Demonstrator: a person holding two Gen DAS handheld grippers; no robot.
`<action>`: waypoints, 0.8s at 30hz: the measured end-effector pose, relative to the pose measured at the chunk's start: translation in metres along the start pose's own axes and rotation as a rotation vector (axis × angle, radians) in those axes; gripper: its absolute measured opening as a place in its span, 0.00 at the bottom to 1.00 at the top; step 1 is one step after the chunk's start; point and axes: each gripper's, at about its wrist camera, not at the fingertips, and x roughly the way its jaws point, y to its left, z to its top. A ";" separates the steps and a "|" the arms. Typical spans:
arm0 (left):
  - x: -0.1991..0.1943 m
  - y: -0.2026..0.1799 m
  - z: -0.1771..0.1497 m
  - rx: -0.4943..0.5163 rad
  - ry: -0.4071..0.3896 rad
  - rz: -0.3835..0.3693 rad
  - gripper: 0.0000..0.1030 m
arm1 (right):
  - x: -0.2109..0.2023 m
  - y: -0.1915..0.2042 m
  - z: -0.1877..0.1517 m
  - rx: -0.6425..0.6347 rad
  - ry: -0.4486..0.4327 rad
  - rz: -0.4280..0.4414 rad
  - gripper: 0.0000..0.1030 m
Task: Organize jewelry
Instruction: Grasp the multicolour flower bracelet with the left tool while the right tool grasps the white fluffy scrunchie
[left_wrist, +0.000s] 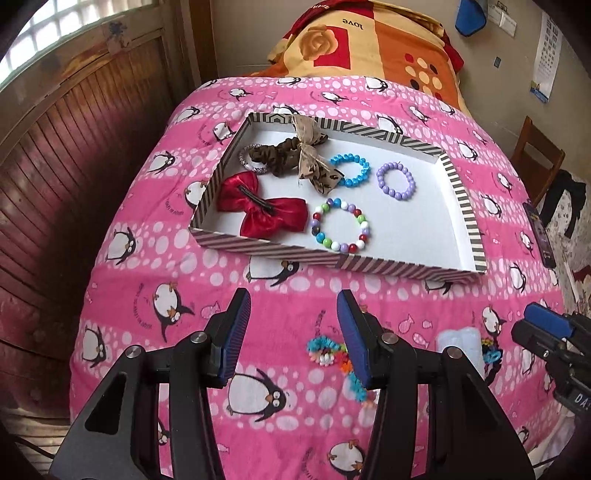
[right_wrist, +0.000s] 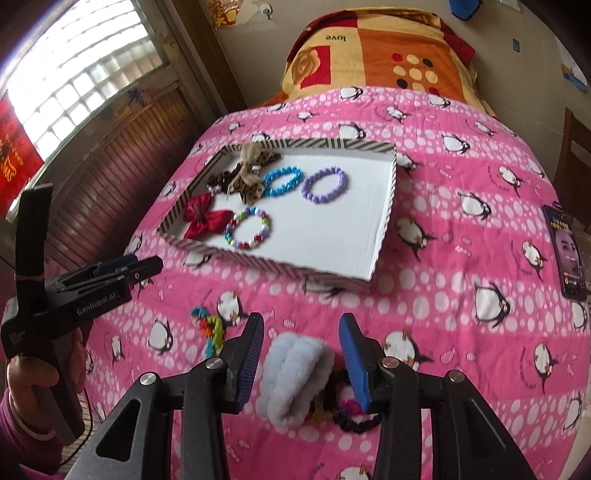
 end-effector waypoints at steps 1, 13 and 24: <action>0.000 0.000 -0.001 0.000 0.000 0.002 0.47 | 0.000 0.000 -0.003 0.000 0.006 0.001 0.39; 0.010 0.020 -0.015 -0.077 0.087 -0.110 0.51 | 0.012 -0.001 -0.026 0.005 0.070 -0.004 0.40; 0.036 0.038 -0.035 -0.187 0.227 -0.235 0.58 | 0.040 0.004 -0.036 -0.020 0.149 -0.001 0.40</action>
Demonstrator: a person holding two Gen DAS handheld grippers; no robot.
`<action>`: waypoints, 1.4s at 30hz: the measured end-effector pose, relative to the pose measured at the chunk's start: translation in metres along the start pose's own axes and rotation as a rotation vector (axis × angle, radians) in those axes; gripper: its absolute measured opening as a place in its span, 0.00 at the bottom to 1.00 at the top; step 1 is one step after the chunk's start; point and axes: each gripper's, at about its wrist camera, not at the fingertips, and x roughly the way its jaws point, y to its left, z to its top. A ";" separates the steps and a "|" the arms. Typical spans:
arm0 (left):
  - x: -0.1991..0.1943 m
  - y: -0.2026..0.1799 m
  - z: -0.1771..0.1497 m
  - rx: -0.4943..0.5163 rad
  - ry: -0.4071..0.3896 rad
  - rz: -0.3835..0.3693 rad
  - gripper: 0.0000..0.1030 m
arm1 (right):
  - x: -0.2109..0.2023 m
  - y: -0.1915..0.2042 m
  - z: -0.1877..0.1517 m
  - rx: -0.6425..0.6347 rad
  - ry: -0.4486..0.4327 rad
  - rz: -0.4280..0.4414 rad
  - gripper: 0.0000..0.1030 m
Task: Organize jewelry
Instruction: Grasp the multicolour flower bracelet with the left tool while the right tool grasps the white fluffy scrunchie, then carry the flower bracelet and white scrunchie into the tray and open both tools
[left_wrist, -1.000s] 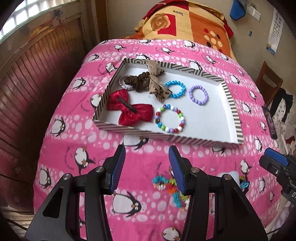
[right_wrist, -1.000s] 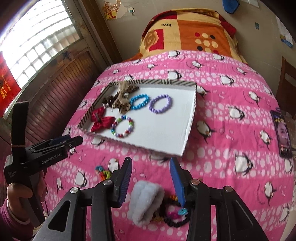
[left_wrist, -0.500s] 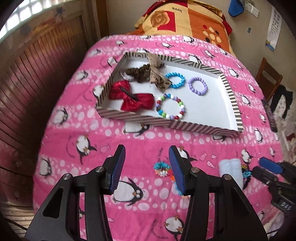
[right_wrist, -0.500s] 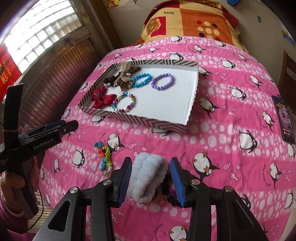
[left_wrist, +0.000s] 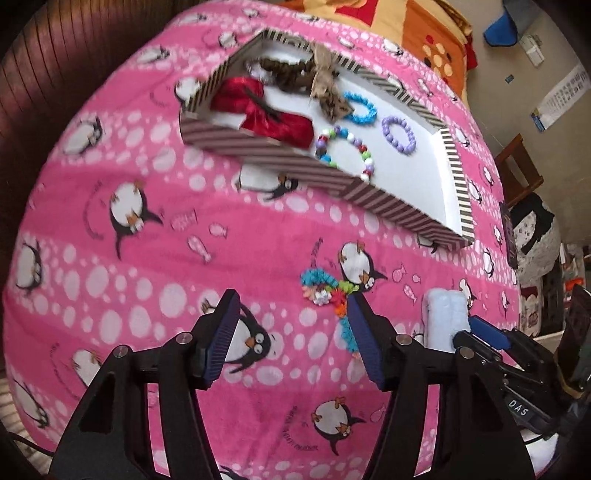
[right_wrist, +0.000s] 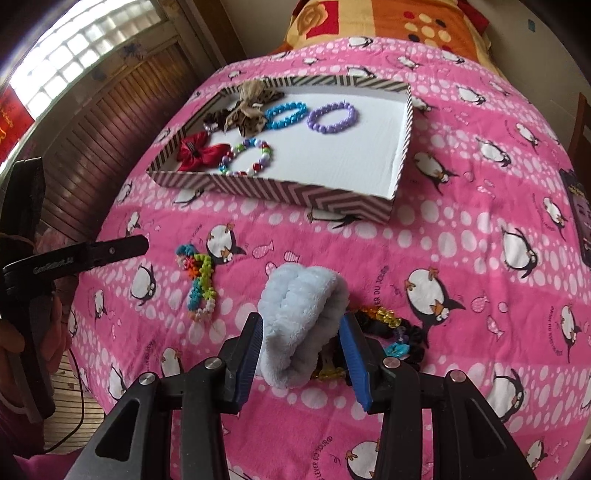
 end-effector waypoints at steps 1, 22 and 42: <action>0.002 -0.001 -0.001 -0.003 0.000 0.000 0.58 | 0.003 0.001 0.001 -0.002 0.004 0.001 0.40; 0.046 -0.030 -0.002 0.108 -0.039 0.014 0.15 | 0.028 0.007 0.009 -0.078 -0.009 0.057 0.16; -0.059 -0.063 0.052 0.203 -0.201 -0.095 0.14 | -0.043 0.003 0.058 -0.083 -0.202 0.094 0.12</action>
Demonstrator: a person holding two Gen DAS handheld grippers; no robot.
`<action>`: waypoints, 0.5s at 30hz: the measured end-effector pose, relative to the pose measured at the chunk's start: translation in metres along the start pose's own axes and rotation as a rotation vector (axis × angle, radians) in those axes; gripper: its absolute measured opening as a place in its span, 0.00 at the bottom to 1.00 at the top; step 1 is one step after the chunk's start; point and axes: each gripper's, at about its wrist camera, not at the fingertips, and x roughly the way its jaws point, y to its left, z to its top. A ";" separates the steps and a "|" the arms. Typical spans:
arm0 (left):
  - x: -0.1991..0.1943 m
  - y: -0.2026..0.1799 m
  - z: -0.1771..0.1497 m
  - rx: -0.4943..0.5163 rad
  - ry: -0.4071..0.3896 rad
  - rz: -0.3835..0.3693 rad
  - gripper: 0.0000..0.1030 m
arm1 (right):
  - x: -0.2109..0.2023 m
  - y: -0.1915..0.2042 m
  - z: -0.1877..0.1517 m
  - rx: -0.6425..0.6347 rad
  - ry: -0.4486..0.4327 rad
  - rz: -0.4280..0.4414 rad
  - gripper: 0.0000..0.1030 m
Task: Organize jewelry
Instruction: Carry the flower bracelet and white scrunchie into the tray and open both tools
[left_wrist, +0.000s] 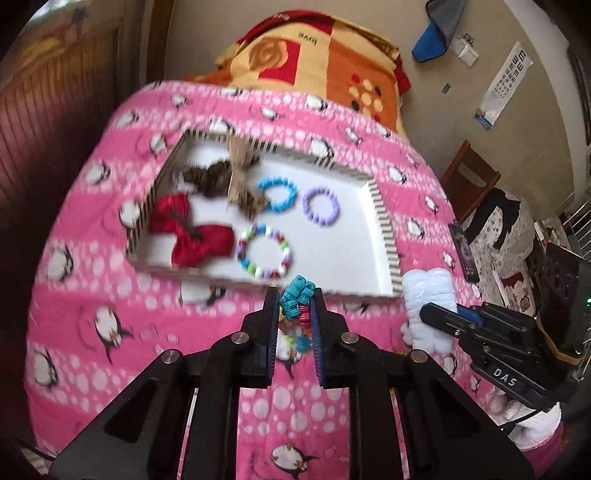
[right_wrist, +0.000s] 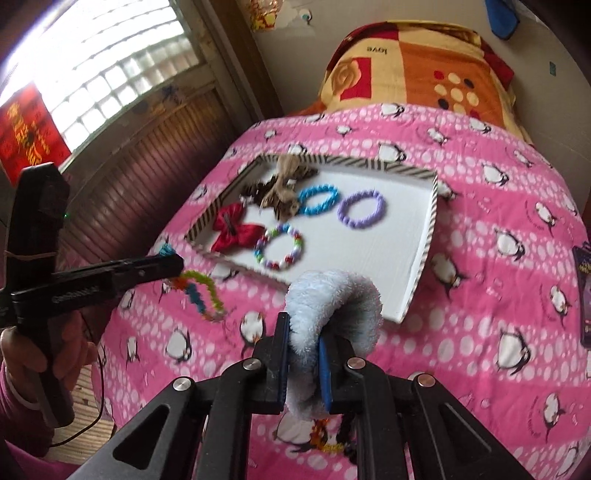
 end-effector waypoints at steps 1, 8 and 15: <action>-0.001 -0.002 0.005 0.006 -0.007 0.004 0.10 | -0.001 -0.001 0.003 -0.001 -0.007 -0.005 0.12; 0.004 -0.023 0.027 0.056 -0.025 -0.001 0.10 | -0.003 -0.018 0.026 0.022 -0.040 -0.040 0.12; 0.019 -0.041 0.042 0.073 -0.006 -0.040 0.10 | -0.001 -0.033 0.038 0.044 -0.051 -0.049 0.12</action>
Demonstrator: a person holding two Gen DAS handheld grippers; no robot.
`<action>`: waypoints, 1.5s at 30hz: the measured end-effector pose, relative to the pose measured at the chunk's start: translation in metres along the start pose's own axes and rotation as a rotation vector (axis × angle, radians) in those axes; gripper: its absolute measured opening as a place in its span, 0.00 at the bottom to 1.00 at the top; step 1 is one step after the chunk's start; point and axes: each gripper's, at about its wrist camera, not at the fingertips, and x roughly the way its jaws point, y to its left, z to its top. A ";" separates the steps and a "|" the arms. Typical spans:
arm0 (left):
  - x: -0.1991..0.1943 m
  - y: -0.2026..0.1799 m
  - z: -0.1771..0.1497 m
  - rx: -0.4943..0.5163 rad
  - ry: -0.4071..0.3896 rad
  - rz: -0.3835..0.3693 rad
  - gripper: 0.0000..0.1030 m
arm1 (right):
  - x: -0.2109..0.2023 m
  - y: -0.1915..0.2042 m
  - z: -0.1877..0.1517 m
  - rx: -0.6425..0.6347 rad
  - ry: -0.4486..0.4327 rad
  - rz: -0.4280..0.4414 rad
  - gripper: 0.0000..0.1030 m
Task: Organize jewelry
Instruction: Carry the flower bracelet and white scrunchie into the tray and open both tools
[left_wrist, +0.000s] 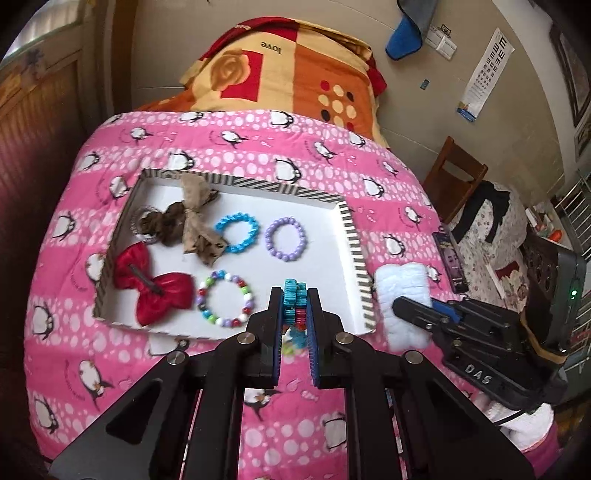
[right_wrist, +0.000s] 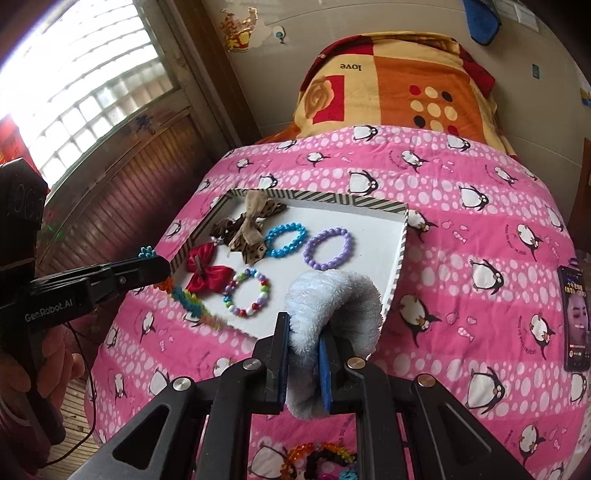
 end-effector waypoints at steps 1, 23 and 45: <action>0.002 -0.002 0.002 0.002 0.000 -0.002 0.10 | 0.001 -0.002 0.002 0.002 0.001 -0.002 0.12; 0.107 -0.010 0.025 -0.024 0.131 -0.031 0.10 | 0.064 -0.039 0.053 0.008 0.059 -0.019 0.12; 0.144 0.032 0.019 -0.054 0.165 0.131 0.35 | 0.167 -0.077 0.094 0.044 0.126 -0.057 0.33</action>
